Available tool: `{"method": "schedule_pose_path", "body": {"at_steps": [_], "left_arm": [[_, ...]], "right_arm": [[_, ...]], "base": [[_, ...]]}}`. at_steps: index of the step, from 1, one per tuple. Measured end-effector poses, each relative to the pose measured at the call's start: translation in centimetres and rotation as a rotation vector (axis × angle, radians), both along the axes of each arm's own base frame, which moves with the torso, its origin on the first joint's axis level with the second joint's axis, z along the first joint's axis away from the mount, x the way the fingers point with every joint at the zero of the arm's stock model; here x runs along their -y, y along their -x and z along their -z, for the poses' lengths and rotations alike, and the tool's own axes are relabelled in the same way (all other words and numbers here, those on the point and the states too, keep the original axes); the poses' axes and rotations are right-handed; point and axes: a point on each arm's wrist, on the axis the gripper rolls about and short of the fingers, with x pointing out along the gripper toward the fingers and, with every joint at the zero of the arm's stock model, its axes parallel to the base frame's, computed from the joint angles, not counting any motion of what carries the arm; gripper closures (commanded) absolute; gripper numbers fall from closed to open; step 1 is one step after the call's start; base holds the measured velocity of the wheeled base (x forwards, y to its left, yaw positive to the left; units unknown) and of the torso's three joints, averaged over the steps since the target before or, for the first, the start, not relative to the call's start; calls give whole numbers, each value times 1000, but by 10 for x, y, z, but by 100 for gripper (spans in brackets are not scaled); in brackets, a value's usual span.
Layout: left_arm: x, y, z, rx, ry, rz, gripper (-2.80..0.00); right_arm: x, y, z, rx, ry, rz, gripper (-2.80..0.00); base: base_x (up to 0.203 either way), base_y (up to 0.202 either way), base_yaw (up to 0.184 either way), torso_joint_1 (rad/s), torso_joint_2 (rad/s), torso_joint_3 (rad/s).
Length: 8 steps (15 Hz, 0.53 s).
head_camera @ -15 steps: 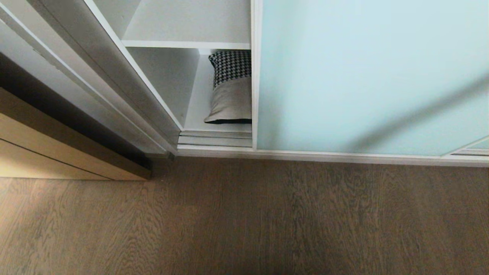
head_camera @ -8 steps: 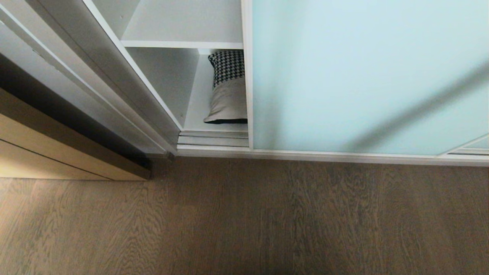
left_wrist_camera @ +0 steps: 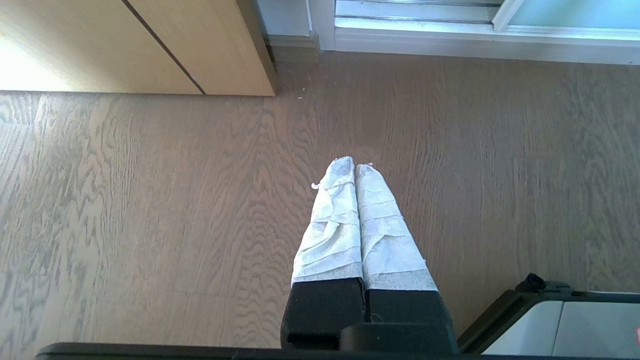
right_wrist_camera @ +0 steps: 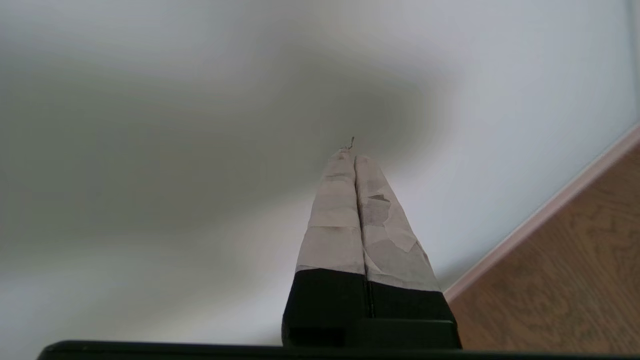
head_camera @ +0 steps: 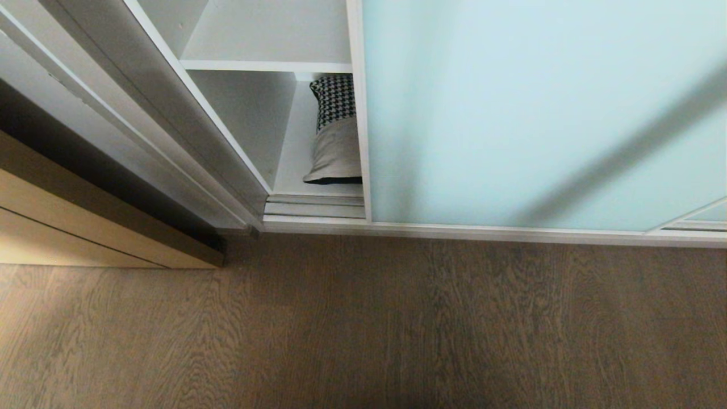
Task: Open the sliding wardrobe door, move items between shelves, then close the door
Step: Close the door
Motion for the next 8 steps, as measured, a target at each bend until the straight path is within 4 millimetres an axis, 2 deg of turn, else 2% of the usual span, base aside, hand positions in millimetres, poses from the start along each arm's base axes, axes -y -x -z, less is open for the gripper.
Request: {"method": "schedule_pose_path", "body": {"at_steps": [2,4,8], "left_arm": [[0,0,0,0,0,0,0],[0,0,0,0,0,0,0],[0,0,0,0,0,0,0]], "right_arm": [[-5,21,-12,22,29,43,0],[0,45,-24,47,69,115,0],[25,83,-51,139,243,263,0]], "base": [[0,0,0,0,0,0],[0,0,0,0,0,0],[0,0,0,0,0,0]]}}
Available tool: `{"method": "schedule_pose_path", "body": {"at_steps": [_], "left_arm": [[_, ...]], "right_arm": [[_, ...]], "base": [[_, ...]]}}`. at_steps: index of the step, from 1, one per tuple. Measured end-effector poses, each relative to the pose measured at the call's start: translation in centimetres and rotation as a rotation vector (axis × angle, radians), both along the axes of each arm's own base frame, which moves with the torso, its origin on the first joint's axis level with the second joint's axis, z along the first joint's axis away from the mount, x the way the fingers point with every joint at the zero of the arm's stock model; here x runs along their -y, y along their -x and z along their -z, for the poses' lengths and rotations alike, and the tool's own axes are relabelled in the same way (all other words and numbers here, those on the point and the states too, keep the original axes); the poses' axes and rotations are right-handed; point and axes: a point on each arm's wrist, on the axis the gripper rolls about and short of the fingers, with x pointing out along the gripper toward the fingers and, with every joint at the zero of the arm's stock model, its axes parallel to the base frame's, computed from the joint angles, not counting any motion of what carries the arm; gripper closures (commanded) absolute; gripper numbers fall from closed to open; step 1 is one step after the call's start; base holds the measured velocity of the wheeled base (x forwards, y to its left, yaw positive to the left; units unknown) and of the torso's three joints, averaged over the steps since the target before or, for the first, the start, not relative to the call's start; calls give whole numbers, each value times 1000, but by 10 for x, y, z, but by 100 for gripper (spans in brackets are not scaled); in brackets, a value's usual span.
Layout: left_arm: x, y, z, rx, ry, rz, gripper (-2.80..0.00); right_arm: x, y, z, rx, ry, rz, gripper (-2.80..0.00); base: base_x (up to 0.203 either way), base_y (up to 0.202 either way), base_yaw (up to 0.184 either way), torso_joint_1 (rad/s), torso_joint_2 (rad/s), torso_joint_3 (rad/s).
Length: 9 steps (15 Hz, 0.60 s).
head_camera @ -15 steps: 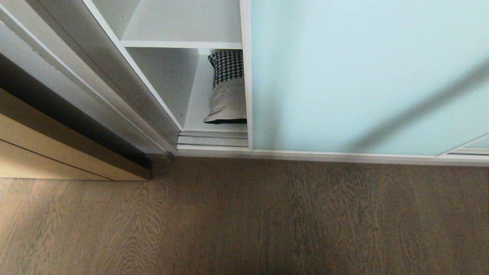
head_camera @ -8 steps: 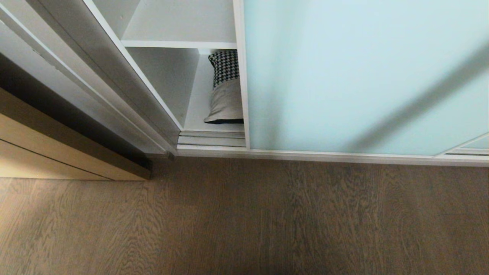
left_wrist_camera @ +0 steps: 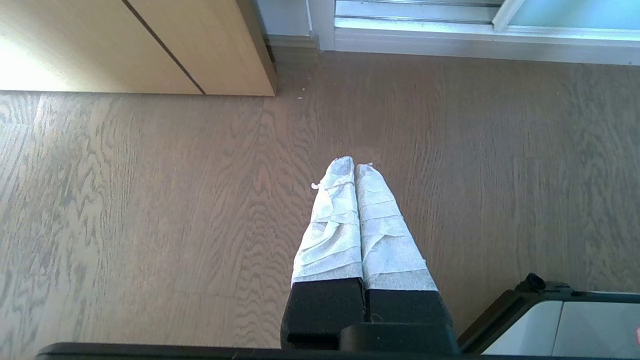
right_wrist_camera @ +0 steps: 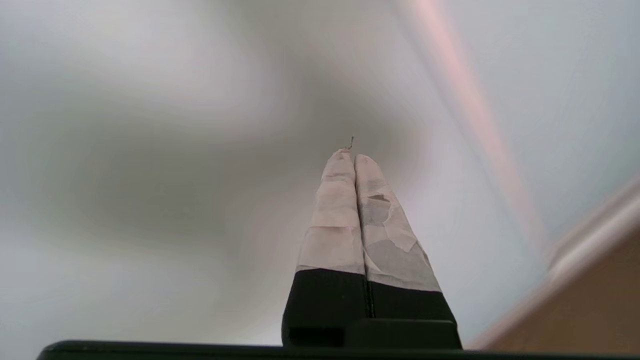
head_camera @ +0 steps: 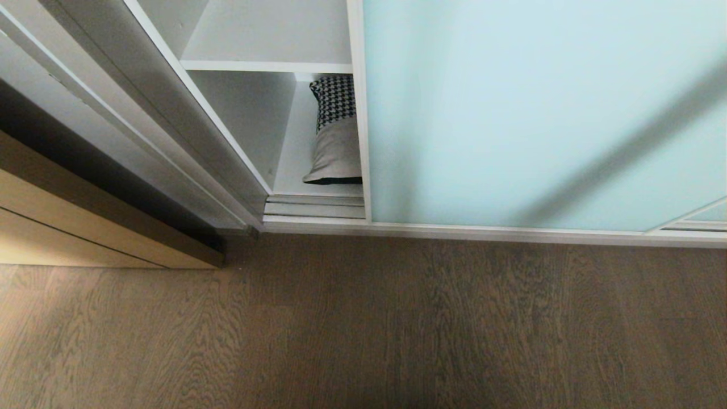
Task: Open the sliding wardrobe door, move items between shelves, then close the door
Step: Close the door
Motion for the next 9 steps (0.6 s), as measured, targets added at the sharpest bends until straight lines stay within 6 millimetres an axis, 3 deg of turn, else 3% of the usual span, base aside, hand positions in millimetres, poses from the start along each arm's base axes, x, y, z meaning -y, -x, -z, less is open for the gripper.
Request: {"method": "schedule_pose_path", "body": {"at_steps": [4,9], "left_arm": [[0,0,0,0,-1,0,0],[0,0,0,1,-1,0,0]], "right_arm": [[45,4,8,47,122,64,0],[102,-23,54,26,63,44,0]], "base": [[0,0,0,0,0,0],[0,0,0,0,0,0]]}}
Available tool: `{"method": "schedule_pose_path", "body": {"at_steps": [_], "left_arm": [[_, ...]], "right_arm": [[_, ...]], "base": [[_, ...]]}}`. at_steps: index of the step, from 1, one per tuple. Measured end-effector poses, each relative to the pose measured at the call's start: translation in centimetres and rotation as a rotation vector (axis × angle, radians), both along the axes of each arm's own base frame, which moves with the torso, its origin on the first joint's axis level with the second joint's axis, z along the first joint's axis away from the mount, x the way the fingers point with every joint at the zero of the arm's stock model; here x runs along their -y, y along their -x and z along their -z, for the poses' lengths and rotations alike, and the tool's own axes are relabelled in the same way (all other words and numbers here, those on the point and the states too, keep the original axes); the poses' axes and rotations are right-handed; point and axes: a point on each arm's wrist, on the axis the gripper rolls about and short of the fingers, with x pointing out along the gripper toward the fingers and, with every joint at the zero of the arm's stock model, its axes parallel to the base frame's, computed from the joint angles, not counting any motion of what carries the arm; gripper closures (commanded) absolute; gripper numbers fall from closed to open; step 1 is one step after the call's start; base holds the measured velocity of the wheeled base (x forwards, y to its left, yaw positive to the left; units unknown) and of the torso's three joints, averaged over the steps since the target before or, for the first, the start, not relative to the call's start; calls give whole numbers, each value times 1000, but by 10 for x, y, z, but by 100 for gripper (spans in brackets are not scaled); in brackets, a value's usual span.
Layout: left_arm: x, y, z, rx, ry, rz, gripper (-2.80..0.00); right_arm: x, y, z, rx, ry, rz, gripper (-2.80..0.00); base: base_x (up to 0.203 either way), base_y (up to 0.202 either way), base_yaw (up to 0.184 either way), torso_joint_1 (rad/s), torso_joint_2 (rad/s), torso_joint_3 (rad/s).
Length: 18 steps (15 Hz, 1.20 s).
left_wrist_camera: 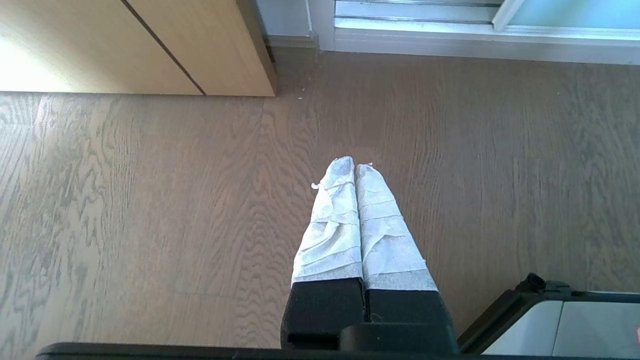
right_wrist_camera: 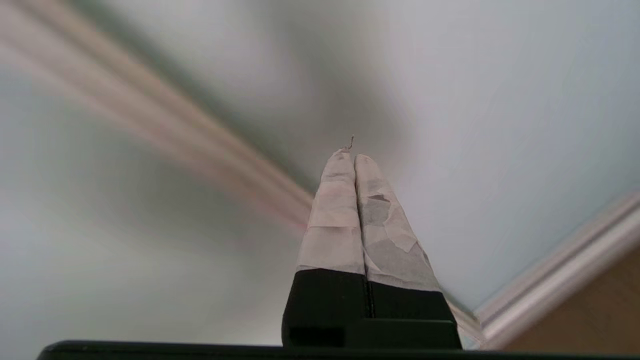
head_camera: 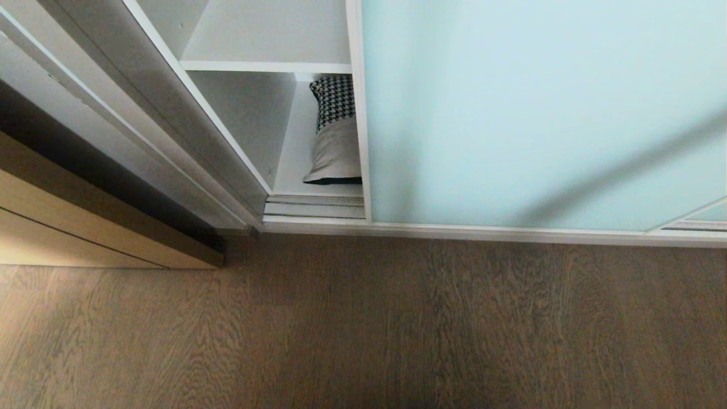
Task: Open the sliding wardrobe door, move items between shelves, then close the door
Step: Close the door
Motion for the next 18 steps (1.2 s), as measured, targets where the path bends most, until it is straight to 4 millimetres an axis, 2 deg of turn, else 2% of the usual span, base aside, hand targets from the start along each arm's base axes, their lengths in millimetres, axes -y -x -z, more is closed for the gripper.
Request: {"method": "schedule_pose_path", "body": {"at_steps": [4,8,12,18], "left_arm": [[0,0,0,0,0,0,0],[0,0,0,0,0,0,0],[0,0,0,0,0,0,0],[0,0,0,0,0,0,0]], "right_arm": [[17,-32,37,-45,-75,-89,0],[17,-62,59,-66,-129,-145,0],[13,-74,64,-69,-150,-177,0],[3,-84,62,-23,-276,-251,0]], "base": [[0,0,0,0,0,0],[0,0,0,0,0,0],[0,0,0,0,0,0],[0,0,0,0,0,0]]}}
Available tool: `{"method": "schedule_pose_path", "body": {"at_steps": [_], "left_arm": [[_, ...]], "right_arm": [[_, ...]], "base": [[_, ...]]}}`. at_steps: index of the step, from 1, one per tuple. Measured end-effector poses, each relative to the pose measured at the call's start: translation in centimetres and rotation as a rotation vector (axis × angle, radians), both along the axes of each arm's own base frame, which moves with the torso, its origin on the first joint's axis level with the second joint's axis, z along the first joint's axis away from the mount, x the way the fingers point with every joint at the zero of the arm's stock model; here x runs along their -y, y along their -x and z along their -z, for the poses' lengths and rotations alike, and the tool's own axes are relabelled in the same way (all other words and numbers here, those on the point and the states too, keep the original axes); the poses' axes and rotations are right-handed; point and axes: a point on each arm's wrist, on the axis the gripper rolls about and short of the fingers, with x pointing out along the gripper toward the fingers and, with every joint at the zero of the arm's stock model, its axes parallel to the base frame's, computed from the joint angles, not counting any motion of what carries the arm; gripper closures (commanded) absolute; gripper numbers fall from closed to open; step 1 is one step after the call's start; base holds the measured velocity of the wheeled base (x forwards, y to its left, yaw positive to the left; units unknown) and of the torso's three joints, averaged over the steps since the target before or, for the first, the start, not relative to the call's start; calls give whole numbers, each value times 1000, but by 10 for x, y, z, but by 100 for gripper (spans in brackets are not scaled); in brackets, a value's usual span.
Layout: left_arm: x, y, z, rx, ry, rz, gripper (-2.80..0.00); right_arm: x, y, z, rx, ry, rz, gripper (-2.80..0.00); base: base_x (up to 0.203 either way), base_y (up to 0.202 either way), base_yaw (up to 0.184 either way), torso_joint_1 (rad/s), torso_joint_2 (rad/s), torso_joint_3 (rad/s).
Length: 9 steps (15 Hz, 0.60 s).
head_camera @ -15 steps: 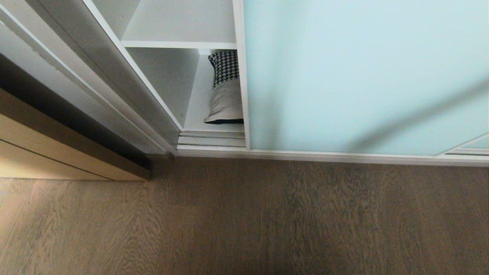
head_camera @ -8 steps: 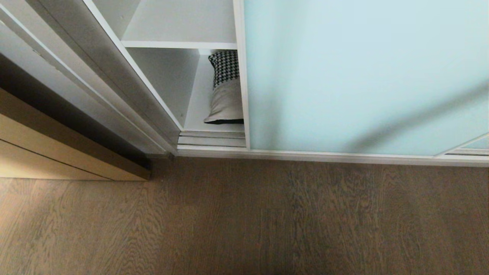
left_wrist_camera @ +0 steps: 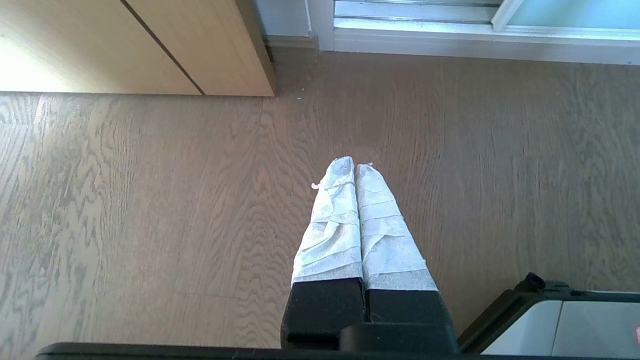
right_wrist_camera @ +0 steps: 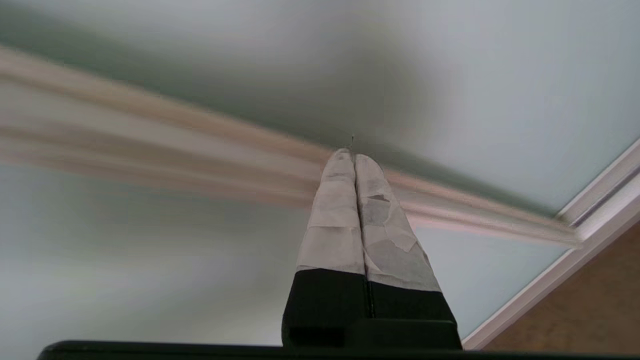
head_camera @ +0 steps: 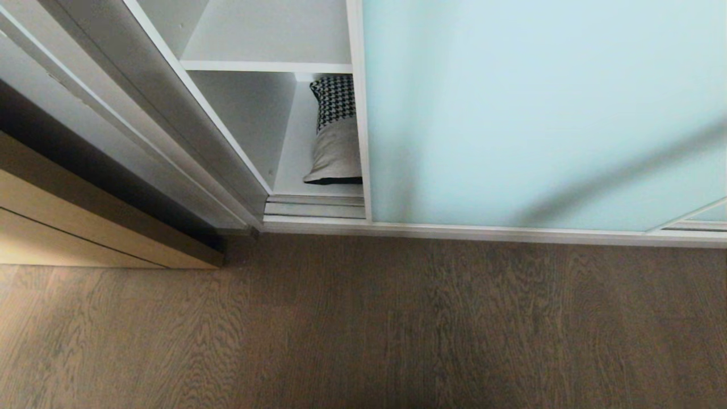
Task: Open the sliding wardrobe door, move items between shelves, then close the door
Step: Close the door
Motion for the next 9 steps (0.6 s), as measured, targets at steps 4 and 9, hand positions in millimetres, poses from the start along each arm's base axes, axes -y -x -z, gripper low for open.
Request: {"method": "schedule_pose_path", "body": {"at_steps": [4,9], "left_arm": [[0,0,0,0,0,0,0],[0,0,0,0,0,0,0]], "right_arm": [[-11,-5,-5,17,-58,-38,0],[-26,-24,-7,28,-95,-102,0]], "base": [[0,0,0,0,0,0],[0,0,0,0,0,0]]}}
